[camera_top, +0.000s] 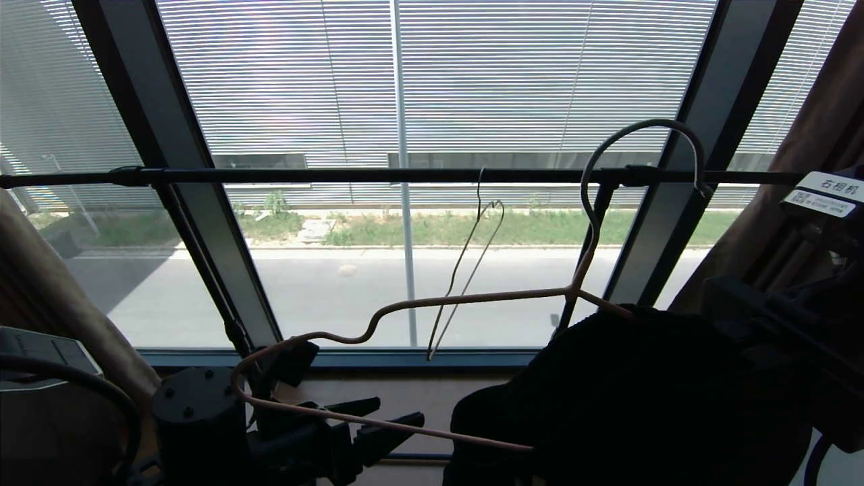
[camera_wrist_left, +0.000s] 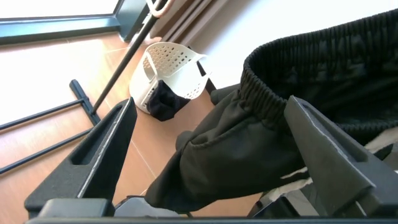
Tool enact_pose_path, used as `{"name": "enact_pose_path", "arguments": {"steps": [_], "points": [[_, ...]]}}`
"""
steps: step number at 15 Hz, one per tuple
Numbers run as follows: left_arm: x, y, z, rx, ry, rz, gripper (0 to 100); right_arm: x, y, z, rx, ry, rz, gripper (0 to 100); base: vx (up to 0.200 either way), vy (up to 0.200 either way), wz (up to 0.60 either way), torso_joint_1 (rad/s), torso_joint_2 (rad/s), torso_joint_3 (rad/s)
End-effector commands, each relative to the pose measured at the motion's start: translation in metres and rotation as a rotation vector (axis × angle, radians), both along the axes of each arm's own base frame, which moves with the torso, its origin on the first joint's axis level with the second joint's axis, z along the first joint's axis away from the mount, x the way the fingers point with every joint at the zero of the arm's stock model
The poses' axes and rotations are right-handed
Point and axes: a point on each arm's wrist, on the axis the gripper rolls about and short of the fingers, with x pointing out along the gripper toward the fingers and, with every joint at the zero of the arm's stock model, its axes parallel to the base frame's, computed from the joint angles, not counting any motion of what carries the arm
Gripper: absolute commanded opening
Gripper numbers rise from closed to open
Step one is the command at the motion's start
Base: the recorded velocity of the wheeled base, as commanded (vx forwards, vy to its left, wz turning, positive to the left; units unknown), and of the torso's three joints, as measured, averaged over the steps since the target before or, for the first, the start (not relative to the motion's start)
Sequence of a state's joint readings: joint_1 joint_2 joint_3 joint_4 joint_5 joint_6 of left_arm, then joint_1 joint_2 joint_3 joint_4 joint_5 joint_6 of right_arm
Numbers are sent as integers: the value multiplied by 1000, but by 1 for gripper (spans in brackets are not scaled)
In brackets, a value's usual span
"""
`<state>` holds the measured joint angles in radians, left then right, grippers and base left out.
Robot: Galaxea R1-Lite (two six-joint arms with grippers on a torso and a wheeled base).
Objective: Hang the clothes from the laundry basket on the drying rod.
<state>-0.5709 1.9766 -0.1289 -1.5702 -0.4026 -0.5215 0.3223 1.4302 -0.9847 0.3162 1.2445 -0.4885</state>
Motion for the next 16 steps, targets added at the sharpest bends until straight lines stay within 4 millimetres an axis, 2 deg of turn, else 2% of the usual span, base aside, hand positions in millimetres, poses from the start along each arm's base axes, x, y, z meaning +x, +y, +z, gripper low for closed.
{"name": "enact_pose_path", "arguments": {"steps": [1,5,12,16], "points": [[1,-4,-2,0,3,-22,100,1,4,-1,-2,4,13,0,0,0,0,0,0,0],[7,-12,2,-22,-28,-40,100,-1,7,-2,-2,7,33,0,0,0,0,0,0,0],[1,-24,2,-26,-33,-93,100,2,9,-4,-5,22,38,0,0,0,0,0,0,0],[7,-28,1,-33,-41,-94,100,-1,11,-1,-1,11,50,0,0,0,0,0,0,0]]}}
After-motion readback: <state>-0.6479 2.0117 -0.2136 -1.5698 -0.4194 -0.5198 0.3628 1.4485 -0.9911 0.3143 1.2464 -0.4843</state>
